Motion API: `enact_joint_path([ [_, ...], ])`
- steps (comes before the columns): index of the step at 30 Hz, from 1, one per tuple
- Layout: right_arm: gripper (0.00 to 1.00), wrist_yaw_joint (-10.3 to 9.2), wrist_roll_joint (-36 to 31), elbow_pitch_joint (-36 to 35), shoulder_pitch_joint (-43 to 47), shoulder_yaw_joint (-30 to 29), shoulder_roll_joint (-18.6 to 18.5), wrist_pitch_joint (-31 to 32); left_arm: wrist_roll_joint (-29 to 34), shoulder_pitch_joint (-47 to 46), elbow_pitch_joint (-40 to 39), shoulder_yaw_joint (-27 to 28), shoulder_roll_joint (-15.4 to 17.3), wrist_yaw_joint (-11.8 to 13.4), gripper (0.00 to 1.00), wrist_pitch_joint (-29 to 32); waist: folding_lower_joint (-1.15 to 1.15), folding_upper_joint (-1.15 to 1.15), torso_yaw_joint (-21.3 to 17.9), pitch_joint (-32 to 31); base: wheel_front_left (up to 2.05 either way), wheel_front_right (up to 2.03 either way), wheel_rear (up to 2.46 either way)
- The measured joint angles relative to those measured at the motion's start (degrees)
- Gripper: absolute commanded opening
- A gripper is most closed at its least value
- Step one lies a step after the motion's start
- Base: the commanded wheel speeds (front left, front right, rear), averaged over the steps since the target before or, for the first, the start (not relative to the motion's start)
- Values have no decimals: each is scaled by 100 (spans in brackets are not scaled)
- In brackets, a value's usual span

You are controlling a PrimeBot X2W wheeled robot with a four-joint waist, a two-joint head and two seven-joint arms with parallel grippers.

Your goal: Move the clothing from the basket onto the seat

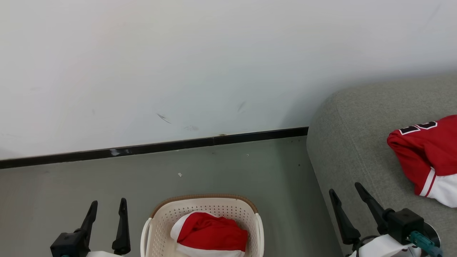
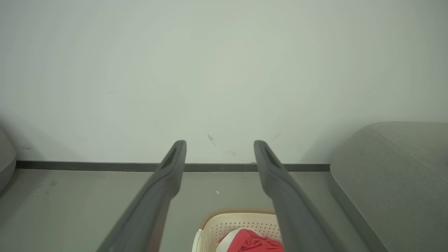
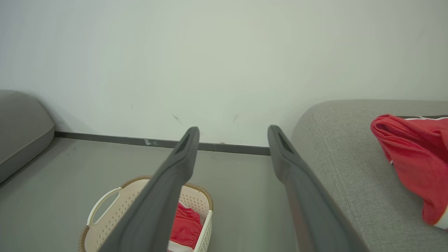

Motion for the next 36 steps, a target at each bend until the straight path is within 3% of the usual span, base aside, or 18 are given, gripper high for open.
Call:
enact_joint_path([
  [22,100,-1,100,-385,133,33,1,0,151,77,-77,-140,51,-101,100,1,0,0,60,145,0,0,0],
  [36,100,-1,66,-725,101,-347,4,0,516,-586,242,-780,151,-504,100,387,0,0,-17,570,0,0,0],
])
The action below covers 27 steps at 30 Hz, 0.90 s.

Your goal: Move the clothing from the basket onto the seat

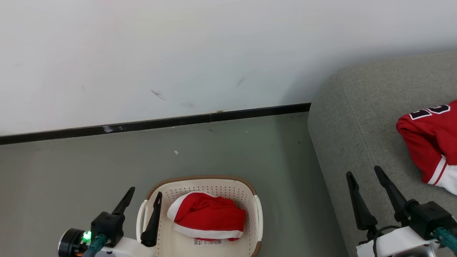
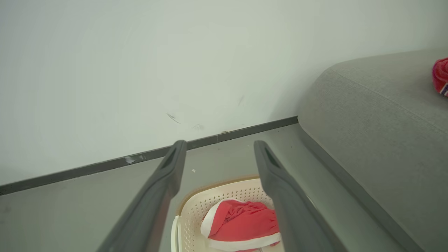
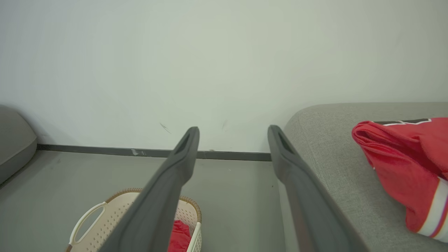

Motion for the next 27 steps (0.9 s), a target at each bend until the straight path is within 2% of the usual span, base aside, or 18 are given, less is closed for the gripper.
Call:
enact_joint_path([
  [13,100,0,-175,-513,-492,-246,3,0,490,-972,622,-746,-147,-453,100,390,0,0,-172,610,0,0,0],
  [27,100,0,-100,-831,-1177,-154,1,-14,766,-1764,1363,-1006,-344,-603,100,538,0,0,-407,1428,0,0,0],
])
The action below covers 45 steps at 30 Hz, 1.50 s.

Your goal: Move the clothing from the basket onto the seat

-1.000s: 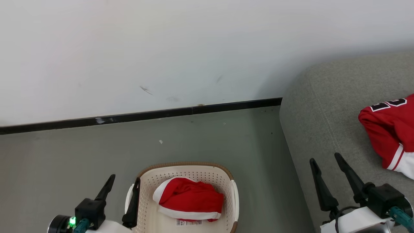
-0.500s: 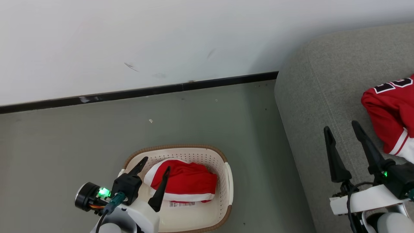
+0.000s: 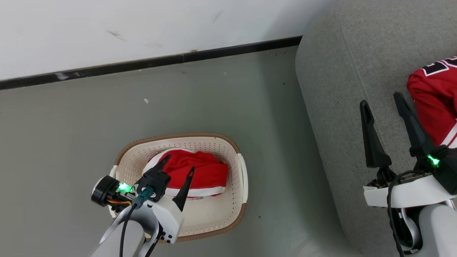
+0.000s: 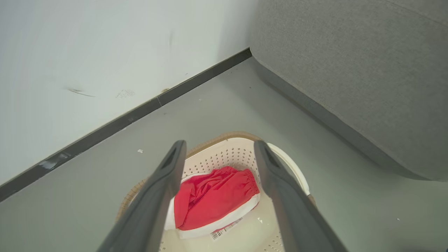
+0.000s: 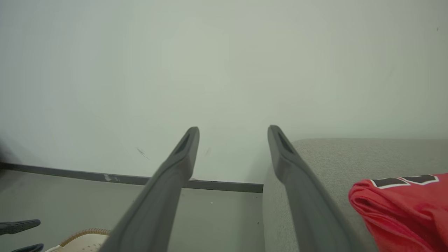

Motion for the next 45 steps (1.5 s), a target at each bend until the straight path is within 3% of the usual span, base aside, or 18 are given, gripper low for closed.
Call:
enact_joint_path([
  [23,100,0,347,-201,-1209,156,-9,-1,646,-1269,1376,-376,-70,-246,100,-111,0,0,-502,1604,0,0,0],
  [45,100,0,743,-274,-2043,352,-13,-1,1194,-2207,2312,-583,264,-348,100,-168,0,0,-986,2685,0,0,0],
])
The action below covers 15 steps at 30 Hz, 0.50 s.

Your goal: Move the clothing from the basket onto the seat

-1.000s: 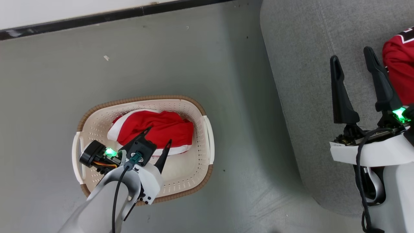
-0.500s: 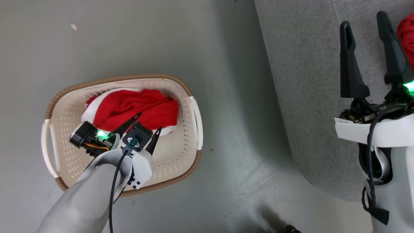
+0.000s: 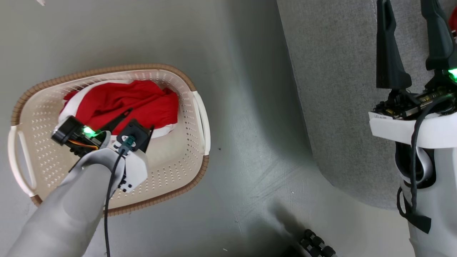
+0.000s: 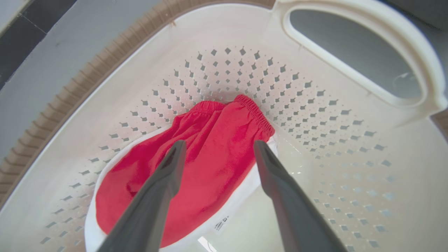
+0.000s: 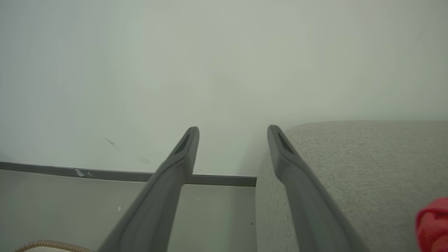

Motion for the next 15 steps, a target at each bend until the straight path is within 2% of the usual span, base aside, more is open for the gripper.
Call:
enact_joint_path([
  [5,100,0,93,-2,-149,16,0,0,42,-176,165,34,53,12,100,-45,0,0,-100,192,0,0,0],
  [15,100,1,158,11,-426,80,0,-1,87,-481,511,149,123,219,100,-63,0,0,-251,506,0,0,0],
])
